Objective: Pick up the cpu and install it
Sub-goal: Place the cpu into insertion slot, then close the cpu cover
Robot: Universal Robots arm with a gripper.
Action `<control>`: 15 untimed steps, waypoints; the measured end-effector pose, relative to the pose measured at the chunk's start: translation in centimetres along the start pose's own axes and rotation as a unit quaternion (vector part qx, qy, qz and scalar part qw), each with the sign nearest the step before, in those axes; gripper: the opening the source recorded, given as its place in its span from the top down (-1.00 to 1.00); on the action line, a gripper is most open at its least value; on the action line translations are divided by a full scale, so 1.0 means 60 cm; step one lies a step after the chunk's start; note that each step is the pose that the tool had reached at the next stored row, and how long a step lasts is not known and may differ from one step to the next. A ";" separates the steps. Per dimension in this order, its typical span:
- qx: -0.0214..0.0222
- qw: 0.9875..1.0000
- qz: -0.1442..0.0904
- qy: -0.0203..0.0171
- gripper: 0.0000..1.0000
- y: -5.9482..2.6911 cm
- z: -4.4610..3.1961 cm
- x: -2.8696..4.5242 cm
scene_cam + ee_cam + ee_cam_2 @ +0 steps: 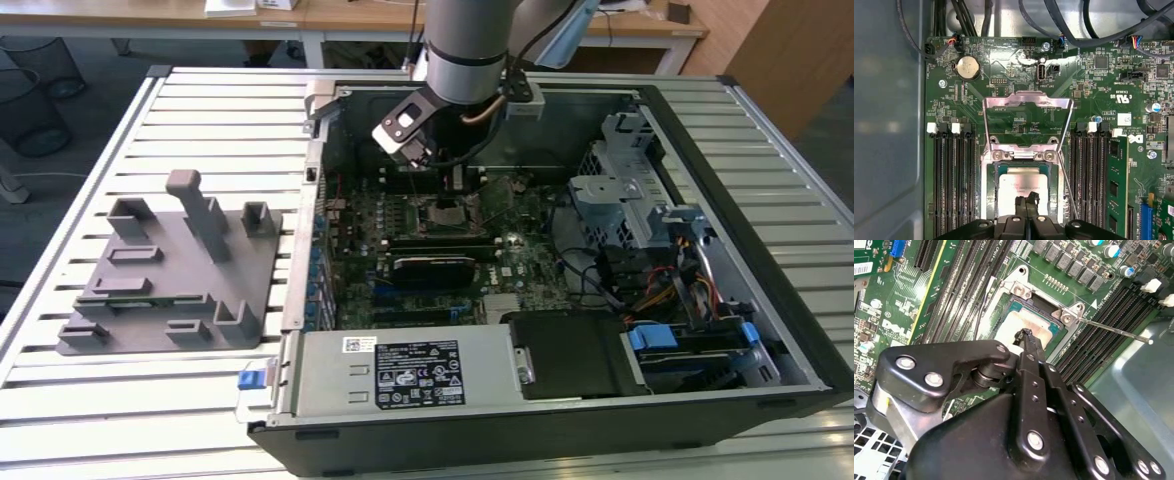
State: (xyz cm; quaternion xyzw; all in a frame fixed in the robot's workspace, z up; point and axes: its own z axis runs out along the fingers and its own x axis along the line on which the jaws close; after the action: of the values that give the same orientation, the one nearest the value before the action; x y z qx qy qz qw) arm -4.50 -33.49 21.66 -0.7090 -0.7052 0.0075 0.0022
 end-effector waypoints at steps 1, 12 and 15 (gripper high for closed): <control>0.000 1.000 0.000 0.000 0.79 0.000 0.000 0.000; 0.000 1.000 0.000 0.000 0.79 0.000 -0.010 0.000; 0.000 1.000 0.000 0.000 0.79 0.000 -0.012 0.000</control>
State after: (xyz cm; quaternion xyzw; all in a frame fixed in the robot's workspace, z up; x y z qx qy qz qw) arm -4.50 -33.49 22.41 -0.7090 -0.7052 0.0076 0.0022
